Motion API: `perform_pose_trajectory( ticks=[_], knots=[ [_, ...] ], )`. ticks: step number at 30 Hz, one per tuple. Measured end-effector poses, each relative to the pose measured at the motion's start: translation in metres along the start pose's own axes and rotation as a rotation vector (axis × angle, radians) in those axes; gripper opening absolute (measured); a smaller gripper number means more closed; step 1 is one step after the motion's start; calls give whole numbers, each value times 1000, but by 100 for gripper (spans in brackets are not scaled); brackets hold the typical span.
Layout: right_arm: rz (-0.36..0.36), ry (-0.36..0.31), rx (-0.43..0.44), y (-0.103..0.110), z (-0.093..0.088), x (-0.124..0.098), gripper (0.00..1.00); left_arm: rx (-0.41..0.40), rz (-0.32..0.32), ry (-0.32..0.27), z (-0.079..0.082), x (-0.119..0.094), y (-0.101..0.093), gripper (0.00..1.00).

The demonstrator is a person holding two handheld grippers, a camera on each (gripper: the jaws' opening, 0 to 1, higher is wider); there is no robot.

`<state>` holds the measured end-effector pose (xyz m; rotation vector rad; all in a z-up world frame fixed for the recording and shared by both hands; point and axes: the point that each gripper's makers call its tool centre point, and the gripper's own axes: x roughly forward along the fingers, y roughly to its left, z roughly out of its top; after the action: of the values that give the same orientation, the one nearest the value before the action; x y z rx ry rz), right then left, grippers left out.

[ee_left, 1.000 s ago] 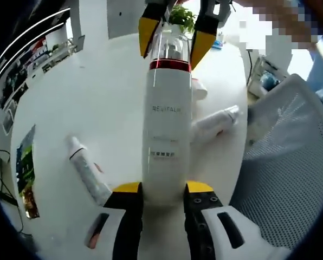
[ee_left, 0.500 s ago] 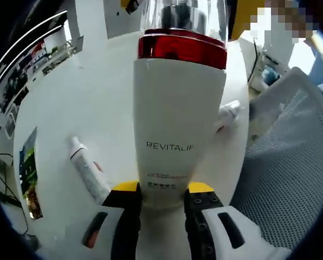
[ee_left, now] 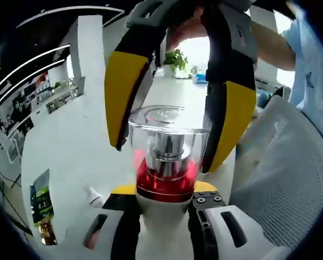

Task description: Arrange the skincare products in the storage area until every visible bottle or jar stands upright without overlapping.

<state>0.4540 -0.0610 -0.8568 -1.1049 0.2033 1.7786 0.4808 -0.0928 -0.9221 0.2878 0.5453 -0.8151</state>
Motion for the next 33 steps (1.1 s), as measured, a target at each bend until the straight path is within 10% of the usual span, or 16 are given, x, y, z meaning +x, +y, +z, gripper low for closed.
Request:
perform_pose_trajectory(
  ticks=[5,18,24,33],
  knots=[
    [-113,-45,70,-4,-3,0,28,-16,6,3,1,2,1,32],
    [-545,-464,976,-33,-18,-12,31,-165,76,2,3,3,14,31],
    [-675,-438,878,-36,-14,-5,24,-247,102,-48,13,5,14,31],
    [-654,-405,781,-29,-17,1,24,-204,130,-29,9,8,16,31]
  ],
)
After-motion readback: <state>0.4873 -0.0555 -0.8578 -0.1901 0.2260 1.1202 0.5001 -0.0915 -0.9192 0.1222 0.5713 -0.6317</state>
